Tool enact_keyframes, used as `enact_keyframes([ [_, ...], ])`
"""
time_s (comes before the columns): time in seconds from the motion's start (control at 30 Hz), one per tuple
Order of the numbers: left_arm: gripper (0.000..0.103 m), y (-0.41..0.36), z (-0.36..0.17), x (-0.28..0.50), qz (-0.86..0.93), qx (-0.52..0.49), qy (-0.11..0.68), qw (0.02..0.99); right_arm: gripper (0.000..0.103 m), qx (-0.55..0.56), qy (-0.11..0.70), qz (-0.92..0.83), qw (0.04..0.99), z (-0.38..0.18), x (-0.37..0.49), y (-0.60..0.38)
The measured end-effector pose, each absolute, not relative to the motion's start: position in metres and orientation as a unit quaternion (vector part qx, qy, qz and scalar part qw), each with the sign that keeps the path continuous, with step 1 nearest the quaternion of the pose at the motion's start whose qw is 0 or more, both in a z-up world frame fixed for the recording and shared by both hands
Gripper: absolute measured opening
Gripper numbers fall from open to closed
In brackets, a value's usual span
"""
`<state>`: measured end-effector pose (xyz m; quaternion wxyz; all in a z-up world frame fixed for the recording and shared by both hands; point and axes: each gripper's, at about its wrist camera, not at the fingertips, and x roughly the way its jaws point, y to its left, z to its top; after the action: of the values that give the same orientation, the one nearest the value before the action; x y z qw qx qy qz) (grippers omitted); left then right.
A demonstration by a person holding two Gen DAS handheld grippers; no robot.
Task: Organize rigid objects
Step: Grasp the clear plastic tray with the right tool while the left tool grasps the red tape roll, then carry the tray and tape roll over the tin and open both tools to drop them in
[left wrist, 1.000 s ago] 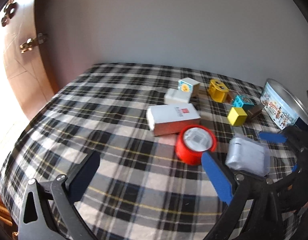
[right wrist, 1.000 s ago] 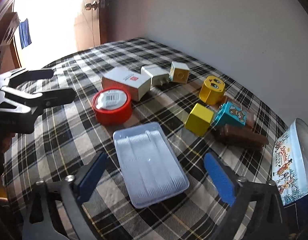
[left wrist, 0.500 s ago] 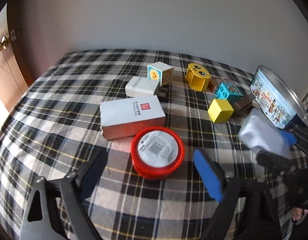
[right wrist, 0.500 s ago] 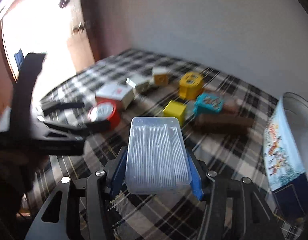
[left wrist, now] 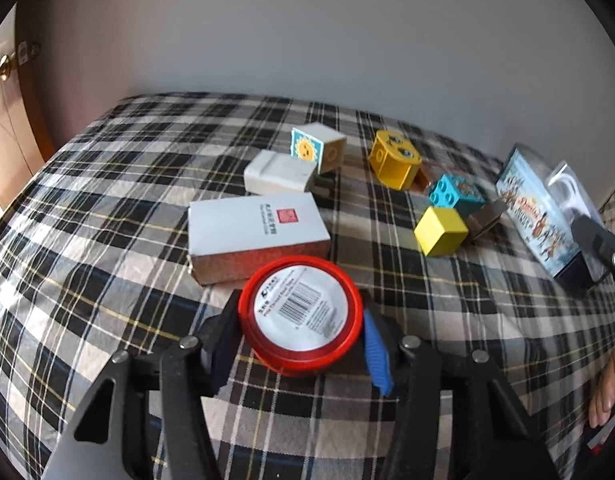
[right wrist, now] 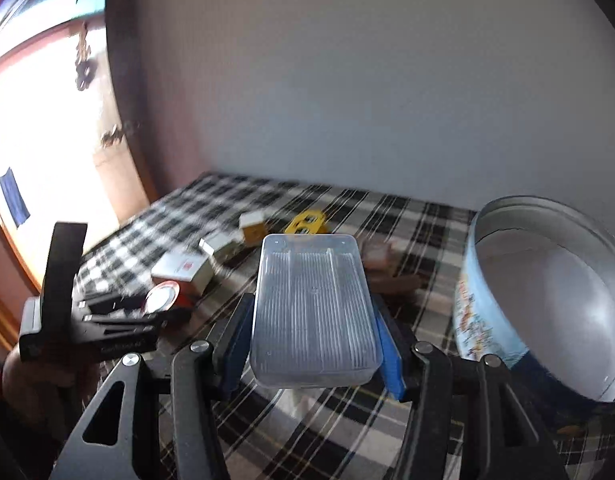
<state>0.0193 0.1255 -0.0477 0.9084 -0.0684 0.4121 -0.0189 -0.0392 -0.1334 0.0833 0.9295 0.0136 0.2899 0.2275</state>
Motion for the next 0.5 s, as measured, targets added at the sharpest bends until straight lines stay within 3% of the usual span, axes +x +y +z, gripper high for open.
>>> enact_keyframes([
  [0.5,0.054,0.061,0.015,0.009,-0.065,-0.039,0.292,0.954,0.057,0.099,0.200,0.114,0.968,0.115,-0.049,-0.221],
])
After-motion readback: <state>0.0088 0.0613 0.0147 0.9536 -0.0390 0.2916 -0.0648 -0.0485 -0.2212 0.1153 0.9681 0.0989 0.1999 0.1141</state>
